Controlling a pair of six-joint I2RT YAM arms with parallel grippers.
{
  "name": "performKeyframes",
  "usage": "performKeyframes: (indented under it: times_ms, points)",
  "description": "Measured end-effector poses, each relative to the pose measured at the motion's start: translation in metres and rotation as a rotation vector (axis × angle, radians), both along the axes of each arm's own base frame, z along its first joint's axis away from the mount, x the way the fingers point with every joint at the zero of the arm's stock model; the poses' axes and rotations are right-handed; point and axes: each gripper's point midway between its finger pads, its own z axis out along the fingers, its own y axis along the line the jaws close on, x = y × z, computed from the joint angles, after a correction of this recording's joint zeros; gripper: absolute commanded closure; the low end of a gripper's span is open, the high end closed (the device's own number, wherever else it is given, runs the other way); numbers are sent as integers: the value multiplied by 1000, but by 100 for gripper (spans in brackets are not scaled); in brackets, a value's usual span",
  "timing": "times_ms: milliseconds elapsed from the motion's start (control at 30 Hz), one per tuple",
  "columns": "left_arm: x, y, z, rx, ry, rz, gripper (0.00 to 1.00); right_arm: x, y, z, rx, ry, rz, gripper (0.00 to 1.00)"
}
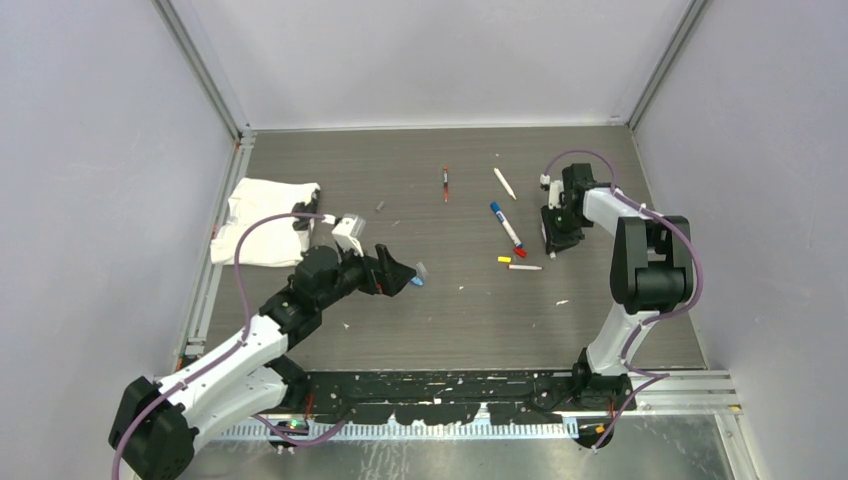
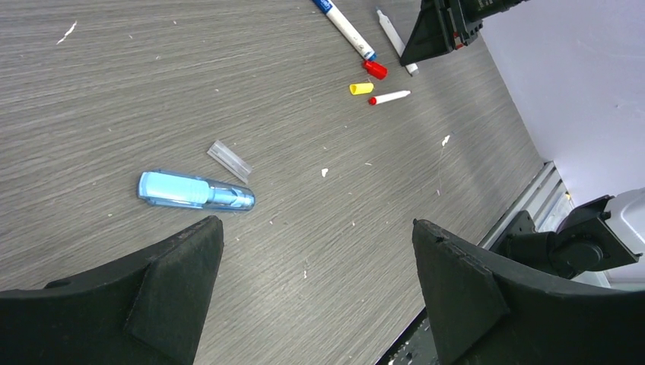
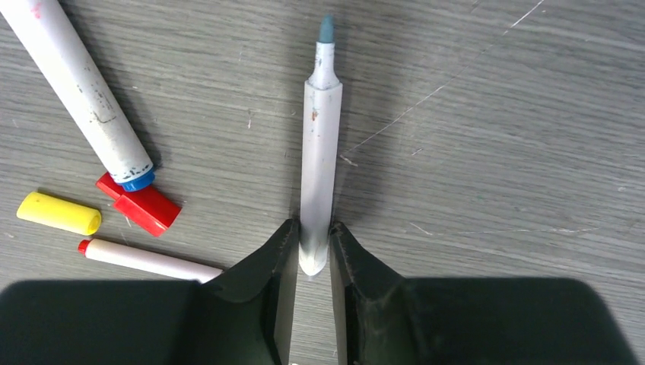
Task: Insert the pens into the pen caps
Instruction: Pick up the pen from the center of the board.
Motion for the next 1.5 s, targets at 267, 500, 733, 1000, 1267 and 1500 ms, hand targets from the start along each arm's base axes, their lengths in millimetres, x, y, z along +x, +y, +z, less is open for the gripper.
performKeyframes:
  times_ms: [267, 500, 733, 1000, 1267, 1500]
  points:
    - [-3, -3, -1, -33, 15, -6, 6, 2, -3, 0, -19, 1, 0, 78]
    - [-8, -9, -1, -108, 45, -21, 6, 3, -4, 0, -24, 8, 8, 95]
    - [-14, -25, 1, -251, 101, -66, 7, 2, 2, 1, 7, 11, 39, 99]
    - [-13, -41, 22, -404, 113, -111, 10, 2, 17, 38, 110, -70, 78, 99]
    - [-13, -49, 44, -481, 57, -124, 10, -4, 45, 105, 279, -253, 164, 99]
    - [-4, -66, 52, -501, 1, -115, 11, -35, 88, 164, 510, -391, 341, 99]
